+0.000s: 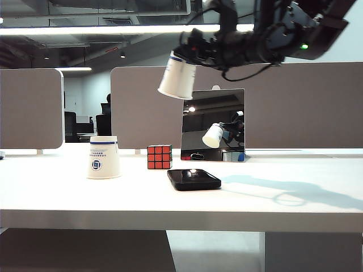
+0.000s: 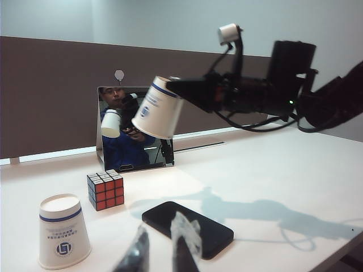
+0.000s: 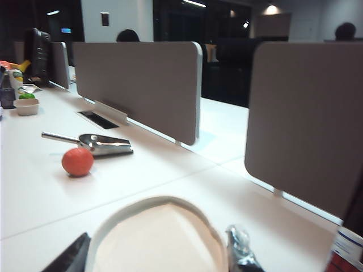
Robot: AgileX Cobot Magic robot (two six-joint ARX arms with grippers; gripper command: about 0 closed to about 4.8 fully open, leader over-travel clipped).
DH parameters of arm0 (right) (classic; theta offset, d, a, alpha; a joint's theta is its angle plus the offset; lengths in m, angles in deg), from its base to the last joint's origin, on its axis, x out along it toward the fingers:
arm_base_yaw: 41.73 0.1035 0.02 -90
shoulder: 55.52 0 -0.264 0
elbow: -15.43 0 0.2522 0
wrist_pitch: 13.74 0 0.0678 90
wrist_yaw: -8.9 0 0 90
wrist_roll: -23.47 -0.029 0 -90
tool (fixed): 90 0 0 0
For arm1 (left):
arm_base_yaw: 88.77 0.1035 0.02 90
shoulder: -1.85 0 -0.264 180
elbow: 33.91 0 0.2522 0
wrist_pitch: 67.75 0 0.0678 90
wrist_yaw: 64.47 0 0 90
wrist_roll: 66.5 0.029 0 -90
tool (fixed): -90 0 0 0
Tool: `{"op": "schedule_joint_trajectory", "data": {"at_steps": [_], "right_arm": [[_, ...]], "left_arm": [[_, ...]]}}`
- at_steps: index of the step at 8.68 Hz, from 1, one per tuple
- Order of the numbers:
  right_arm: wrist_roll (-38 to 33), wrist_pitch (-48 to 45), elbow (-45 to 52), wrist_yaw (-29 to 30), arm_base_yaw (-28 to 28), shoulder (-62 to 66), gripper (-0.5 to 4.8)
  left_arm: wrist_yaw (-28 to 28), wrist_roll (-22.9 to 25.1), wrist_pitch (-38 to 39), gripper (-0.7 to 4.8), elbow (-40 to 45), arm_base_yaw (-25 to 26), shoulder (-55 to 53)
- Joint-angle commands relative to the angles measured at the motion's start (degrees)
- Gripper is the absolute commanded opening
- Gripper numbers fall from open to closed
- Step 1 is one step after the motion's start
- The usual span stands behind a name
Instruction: Carefully pick up the cup on the right and stack it on top of the cup on the left.
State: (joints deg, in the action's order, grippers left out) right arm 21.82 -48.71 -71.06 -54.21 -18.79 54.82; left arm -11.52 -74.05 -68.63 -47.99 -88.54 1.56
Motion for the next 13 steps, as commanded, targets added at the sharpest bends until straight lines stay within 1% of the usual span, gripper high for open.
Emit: {"op": "schedule_joint_trajectory", "data": {"at_steps": [1,2,3,4,8,9,10,11,13], "right_arm": [[0.4,3.1,-10.5,0.0,7.0,8.6,2.92],[0.4,5.3,-17.2,-0.2,10.6,14.2,2.91],[0.7,8.3,-24.2,-1.8,12.3,18.9,2.91],[1.9,11.7,-24.4,-2.5,12.7,19.0,2.92],[3.3,13.4,-24.4,-2.6,14.4,19.6,2.92],[3.6,12.5,-24.9,-4.7,14.8,22.2,2.92],[3.6,12.5,-25.4,-4.9,14.5,22.3,2.92],[3.6,13.0,-29.0,-7.6,13.8,22.5,2.92],[3.6,13.6,-29.0,-7.7,13.3,23.9,2.92]], "left_arm": [[0.2,-0.2,-0.9,0.61,-0.1,0.0,0.0],[1.5,-0.2,-0.9,0.61,-0.1,0.0,0.0],[3.9,-0.4,-0.7,0.57,-0.1,0.0,0.0],[4.1,-0.5,-0.4,0.57,-0.1,0.0,0.0],[4.0,-0.8,-0.4,0.57,-0.1,0.0,0.0],[3.8,-1.5,-0.5,0.57,-0.1,0.0,0.0],[3.8,-1.5,-0.5,0.57,-0.1,0.0,0.0],[3.8,-1.5,-0.5,0.57,-0.1,0.0,0.0],[3.8,-1.5,-0.5,0.57,-0.1,0.0,0.0]]}}
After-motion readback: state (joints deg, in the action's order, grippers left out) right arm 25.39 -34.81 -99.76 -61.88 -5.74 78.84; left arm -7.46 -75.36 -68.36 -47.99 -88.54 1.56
